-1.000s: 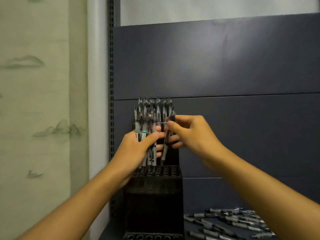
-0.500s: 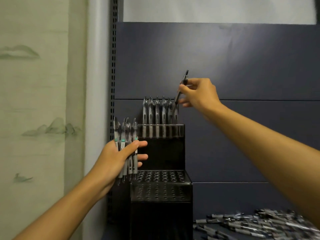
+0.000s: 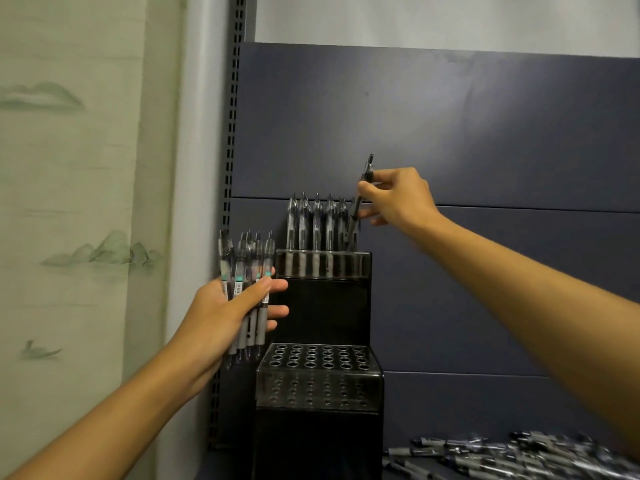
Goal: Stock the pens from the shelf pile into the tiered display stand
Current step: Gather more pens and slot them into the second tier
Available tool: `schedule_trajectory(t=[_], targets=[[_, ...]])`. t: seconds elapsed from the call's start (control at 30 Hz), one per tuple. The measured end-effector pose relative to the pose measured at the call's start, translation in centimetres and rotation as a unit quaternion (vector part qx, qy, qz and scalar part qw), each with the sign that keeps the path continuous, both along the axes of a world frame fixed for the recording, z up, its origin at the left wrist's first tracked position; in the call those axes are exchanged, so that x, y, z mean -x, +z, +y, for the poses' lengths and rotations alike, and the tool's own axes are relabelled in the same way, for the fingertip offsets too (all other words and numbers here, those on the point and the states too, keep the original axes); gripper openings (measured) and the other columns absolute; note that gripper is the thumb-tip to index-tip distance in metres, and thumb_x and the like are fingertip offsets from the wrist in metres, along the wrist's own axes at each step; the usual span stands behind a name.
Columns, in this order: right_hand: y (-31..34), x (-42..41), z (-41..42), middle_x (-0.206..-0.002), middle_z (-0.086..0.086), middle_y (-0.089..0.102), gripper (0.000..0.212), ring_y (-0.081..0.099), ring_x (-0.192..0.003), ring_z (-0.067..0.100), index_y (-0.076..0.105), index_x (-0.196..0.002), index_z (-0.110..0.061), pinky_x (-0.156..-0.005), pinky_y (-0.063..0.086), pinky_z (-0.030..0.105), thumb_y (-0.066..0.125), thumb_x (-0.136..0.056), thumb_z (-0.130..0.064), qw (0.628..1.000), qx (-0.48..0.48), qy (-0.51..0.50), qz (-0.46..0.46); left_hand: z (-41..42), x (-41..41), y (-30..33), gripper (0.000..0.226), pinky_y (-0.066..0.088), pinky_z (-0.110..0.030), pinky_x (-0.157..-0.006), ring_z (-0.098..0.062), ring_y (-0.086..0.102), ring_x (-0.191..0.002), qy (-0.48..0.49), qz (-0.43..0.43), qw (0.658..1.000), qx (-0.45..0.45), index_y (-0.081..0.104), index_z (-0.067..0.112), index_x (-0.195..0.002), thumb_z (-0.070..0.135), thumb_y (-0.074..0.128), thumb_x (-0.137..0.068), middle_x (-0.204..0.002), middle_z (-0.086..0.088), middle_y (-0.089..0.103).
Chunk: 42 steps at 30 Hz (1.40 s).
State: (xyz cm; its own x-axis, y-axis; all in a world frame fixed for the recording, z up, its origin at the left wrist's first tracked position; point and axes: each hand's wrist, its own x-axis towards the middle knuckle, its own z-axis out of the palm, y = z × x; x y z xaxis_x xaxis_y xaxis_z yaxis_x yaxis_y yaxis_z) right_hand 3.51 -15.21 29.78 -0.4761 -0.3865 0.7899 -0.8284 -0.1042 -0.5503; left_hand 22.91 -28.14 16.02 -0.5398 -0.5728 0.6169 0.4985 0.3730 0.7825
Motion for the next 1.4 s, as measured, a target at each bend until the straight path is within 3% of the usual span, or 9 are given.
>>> schedule_trajectory(t=[0.3,0.43,0.53,0.77,0.93,1.03,1.1,1.23,1.4], targets=[[-1.2,0.3,-1.2,-0.097,0.015,0.073,0.038,0.075,-0.073,0.024,0.062,-0.123,0.0,-0.067,0.063,0.034,0.069,-0.093,-0.022,0.994,-0.108,0.006,-0.02,0.6,0.6,0.2,0.014,0.061,-0.028,-0.073,-0.018,0.075,-0.09,-0.01,-0.006,1.0,0.02,0.071,0.029,-0.101,0.028,0.06,-0.092,-0.104,0.011,0.076],[-1.1,0.4,-1.4,-0.09,0.017,0.074,0.017,0.075,-0.068,0.024,0.065,-0.091,-0.006,-0.063,0.063,0.034,0.069,-0.093,-0.022,0.994,-0.105,-0.008,-0.01,0.6,1.0,0.0,0.016,0.061,-0.025,-0.071,-0.018,0.075,-0.089,0.002,-0.009,1.0,0.027,0.073,0.027,-0.101,0.029,0.059,-0.094,-0.101,0.005,0.077],[-0.8,0.4,-1.4,-0.085,0.016,0.075,0.022,0.075,-0.068,0.023,0.065,-0.079,-0.007,-0.062,0.063,0.033,0.066,-0.095,-0.022,0.99,-0.141,-0.029,0.007,0.4,1.2,-0.1,0.024,0.06,-0.023,-0.069,-0.017,0.075,-0.089,0.02,-0.007,0.999,0.03,0.074,0.02,-0.107,0.031,0.057,-0.095,-0.096,-0.002,0.078],[-1.3,0.7,-1.7,-0.081,0.009,0.075,0.023,0.074,-0.065,0.016,0.068,-0.08,-0.009,-0.058,0.061,0.025,0.07,-0.091,-0.028,0.982,-0.168,-0.066,0.054,0.5,1.1,0.1,0.025,0.061,-0.024,-0.069,-0.018,0.075,-0.088,0.01,-0.012,1.0,0.016,0.072,0.015,-0.111,0.028,0.056,-0.096,-0.103,0.004,0.077],[-2.2,0.9,-0.5,-0.073,0.003,0.075,0.026,0.073,-0.067,0.013,0.073,-0.086,-0.013,-0.075,0.062,0.035,0.074,-0.087,-0.038,0.98,-0.134,-0.092,0.113,0.8,1.1,0.6,0.026,0.061,-0.026,-0.07,-0.019,0.075,-0.089,-0.001,-0.004,1.0,0.005,0.067,0.013,-0.115,0.027,0.056,-0.096,-0.107,0.008,0.076],[-4.1,-1.5,0.5,-0.076,-0.011,0.07,0.023,0.065,-0.071,-0.003,0.074,-0.092,-0.019,-0.067,0.053,0.009,0.069,-0.09,-0.041,0.973,-0.109,-0.073,0.192,1.2,1.3,0.9,0.027,0.061,-0.026,-0.071,-0.019,0.075,-0.091,-0.014,-0.003,1.0,-0.003,0.068,0.011,-0.114,0.028,0.057,-0.096,-0.108,0.007,0.076],[-5.3,-3.1,0.8,-0.082,-0.013,0.07,0.027,0.064,-0.07,-0.005,0.073,-0.099,-0.023,-0.06,0.046,0.004,0.064,-0.091,-0.047,0.966,-0.142,-0.033,0.213,1.6,1.7,1.1,0.028,0.061,-0.025,-0.071,-0.02,0.075,-0.092,-0.027,-0.003,1.0,-0.007,0.067,0.009,-0.115,0.027,0.058,-0.096,-0.108,0.003,0.076],[-6.7,-4.3,0.8,-0.082,-0.007,0.074,0.028,0.071,-0.068,0.005,0.073,-0.099,-0.022,-0.059,0.052,0.012,0.064,-0.091,-0.047,0.976,-0.159,0.086,0.124,2.7,2.9,1.3,0.027,0.061,-0.027,-0.073,-0.024,0.075,-0.092,-0.05,-0.001,0.999,-0.02,0.066,0.008,-0.117,0.023,0.059,-0.096,-0.102,-0.009,0.077],[-7.4,-3.7,1.2,-0.08,-0.006,0.075,0.026,0.071,-0.075,0.004,0.076,-0.097,-0.02,-0.065,0.059,0.022,0.069,-0.088,-0.044,0.987,-0.107,0.098,0.073,3.4,3.7,1.2,0.024,0.062,-0.03,-0.078,-0.024,0.075,-0.093,-0.065,0.001,0.998,-0.019,0.069,0.006,-0.112,0.021,0.058,-0.097,-0.102,-0.011,0.077]])
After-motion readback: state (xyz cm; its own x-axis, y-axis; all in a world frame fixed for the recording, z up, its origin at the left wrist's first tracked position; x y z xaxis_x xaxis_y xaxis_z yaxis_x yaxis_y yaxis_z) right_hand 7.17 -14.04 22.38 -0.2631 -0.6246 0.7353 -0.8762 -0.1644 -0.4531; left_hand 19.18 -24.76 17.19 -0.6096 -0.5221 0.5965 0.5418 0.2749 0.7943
